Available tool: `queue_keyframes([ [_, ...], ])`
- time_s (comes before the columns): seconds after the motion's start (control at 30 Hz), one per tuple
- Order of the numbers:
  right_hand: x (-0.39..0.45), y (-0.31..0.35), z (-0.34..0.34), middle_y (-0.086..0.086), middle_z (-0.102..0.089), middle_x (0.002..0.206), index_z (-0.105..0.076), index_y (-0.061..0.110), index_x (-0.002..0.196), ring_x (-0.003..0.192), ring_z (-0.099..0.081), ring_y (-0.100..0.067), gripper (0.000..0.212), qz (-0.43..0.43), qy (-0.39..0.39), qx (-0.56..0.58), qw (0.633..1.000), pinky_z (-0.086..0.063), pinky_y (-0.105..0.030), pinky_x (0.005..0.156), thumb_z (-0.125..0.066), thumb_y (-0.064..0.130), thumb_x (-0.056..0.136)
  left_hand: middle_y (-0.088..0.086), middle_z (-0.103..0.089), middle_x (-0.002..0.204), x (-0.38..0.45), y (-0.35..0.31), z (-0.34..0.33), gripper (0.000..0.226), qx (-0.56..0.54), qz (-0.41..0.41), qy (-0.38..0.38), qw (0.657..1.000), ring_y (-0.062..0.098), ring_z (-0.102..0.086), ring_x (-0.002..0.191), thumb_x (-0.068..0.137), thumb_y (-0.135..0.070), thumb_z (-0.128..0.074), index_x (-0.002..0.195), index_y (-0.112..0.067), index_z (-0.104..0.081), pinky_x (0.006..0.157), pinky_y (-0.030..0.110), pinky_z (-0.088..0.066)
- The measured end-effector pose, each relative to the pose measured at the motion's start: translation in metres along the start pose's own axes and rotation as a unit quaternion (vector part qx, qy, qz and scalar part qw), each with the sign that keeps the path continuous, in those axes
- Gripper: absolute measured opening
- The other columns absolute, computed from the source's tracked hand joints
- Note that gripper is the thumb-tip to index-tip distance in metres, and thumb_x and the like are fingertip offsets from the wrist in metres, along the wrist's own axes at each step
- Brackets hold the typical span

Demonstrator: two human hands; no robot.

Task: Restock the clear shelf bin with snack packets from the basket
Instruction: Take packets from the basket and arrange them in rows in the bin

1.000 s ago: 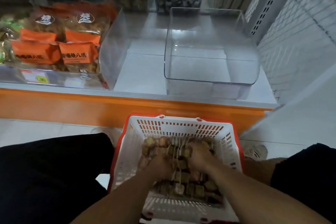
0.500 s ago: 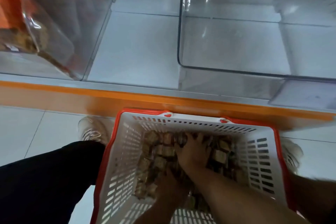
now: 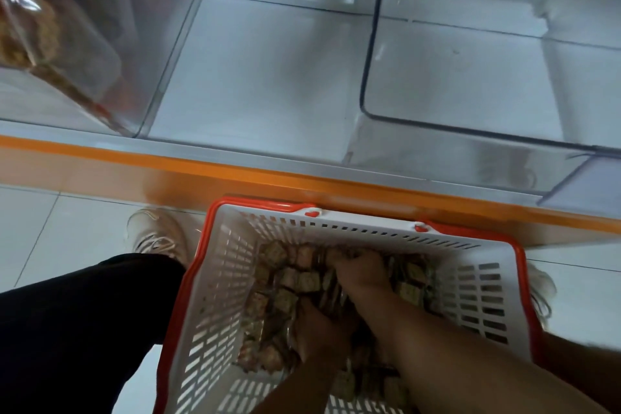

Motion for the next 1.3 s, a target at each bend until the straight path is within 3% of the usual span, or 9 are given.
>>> queue_keyframes([
  [0.13,-0.010,-0.004,0.016,-0.001,-0.069,0.107,-0.068,0.027,0.089,0.088,-0.062,-0.016,0.027,0.005,0.036,0.082,0.996,-0.046,-0.030,0.083,-0.083,0.044,0.074,0.001,-0.058,0.142,-0.006,-0.011,0.003,0.097,0.046,-0.037,0.109,0.992,0.029,-0.056,0.130,0.057,-0.060,-0.079,0.144,-0.025,-0.054,0.107,0.043,-0.046],
  [0.33,-0.040,0.015,0.064,0.006,-0.070,0.106,-0.071,0.025,0.106,0.102,-0.065,-0.015,0.037,0.121,0.058,0.021,0.991,-0.046,-0.026,0.076,-0.084,0.038,0.075,0.013,-0.076,0.109,-0.020,-0.030,0.039,0.074,-0.107,-0.015,0.100,0.989,0.035,-0.071,0.106,0.055,-0.044,-0.088,0.119,-0.009,-0.073,0.095,0.049,-0.057],
  [0.47,-0.085,0.040,0.097,0.015,-0.069,0.100,-0.065,0.035,0.101,0.091,-0.063,0.000,0.050,0.190,0.122,-0.042,0.973,-0.046,-0.021,0.073,-0.083,0.057,0.060,0.002,-0.078,0.072,-0.039,-0.056,0.075,0.025,-0.178,-0.003,0.118,0.977,0.019,-0.076,0.068,0.086,-0.007,-0.077,0.108,-0.001,-0.067,0.059,0.031,-0.062],
  [0.6,-0.146,0.079,0.137,0.010,-0.066,0.085,-0.060,0.033,0.088,0.073,-0.056,0.011,0.040,0.318,0.129,-0.135,0.929,-0.041,-0.009,0.063,-0.079,0.054,0.060,0.012,-0.075,0.107,-0.078,-0.099,0.096,0.033,-0.164,0.041,0.276,0.946,0.033,-0.069,0.104,0.085,-0.028,-0.074,0.111,-0.008,-0.073,0.086,0.042,-0.057],
  [0.73,-0.219,0.121,0.177,0.004,-0.060,0.089,-0.057,0.032,0.094,0.072,-0.054,0.001,0.044,0.437,0.092,-0.111,0.888,-0.046,-0.022,0.069,-0.070,0.063,0.064,0.018,-0.070,0.124,-0.110,-0.146,0.130,0.031,-0.166,0.014,0.314,0.935,0.030,-0.069,0.113,0.093,-0.020,-0.068,0.123,-0.010,-0.069,0.082,0.048,-0.063],
  [0.87,-0.285,0.159,0.215,0.025,-0.044,0.125,-0.050,0.043,0.100,0.116,-0.052,0.006,0.035,0.560,0.045,-0.079,0.823,-0.040,-0.006,0.087,-0.066,0.055,0.071,0.009,-0.077,0.107,-0.151,-0.191,0.153,0.030,-0.149,-0.041,0.352,0.923,0.021,-0.075,0.098,0.104,-0.032,-0.052,0.111,-0.013,-0.074,0.072,0.040,-0.063],
  [0.97,-0.315,0.179,0.241,0.022,-0.035,0.140,-0.050,0.039,0.109,0.126,-0.045,0.008,0.039,0.616,0.008,-0.042,0.786,-0.035,-0.001,0.091,-0.067,0.045,0.074,0.010,-0.070,0.090,-0.187,-0.217,0.167,0.031,-0.174,-0.089,0.309,0.931,0.029,-0.072,0.087,0.100,-0.034,-0.057,0.095,-0.012,-0.078,0.063,0.036,-0.062],
  [1.17,-0.322,0.201,0.259,0.027,-0.044,0.136,-0.049,0.040,0.120,0.116,-0.058,0.000,0.053,0.603,0.016,0.062,0.795,-0.046,-0.011,0.090,-0.070,0.045,0.072,0.013,-0.078,0.089,-0.241,-0.259,0.189,0.041,-0.362,-0.212,0.218,0.881,0.027,-0.077,0.076,0.066,-0.042,-0.081,0.093,-0.011,-0.081,0.070,0.038,-0.061],
  [1.3,-0.283,0.222,0.267,0.003,-0.074,0.113,-0.068,0.034,0.107,0.100,-0.073,-0.019,0.044,0.434,0.185,0.258,0.843,-0.057,-0.037,0.083,-0.077,0.047,0.066,0.017,-0.077,0.101,-0.248,-0.284,0.205,0.064,-0.447,-0.252,0.149,0.846,0.031,-0.077,0.091,0.064,-0.043,-0.087,0.115,-0.010,-0.069,0.066,0.037,-0.061],
])
Point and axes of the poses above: each hand's wrist, its own x-axis towards the middle knuckle, its own z-axis out of the back of the hand, y = z × x, the point moved 6 cm from there along x, towards the middle knuckle
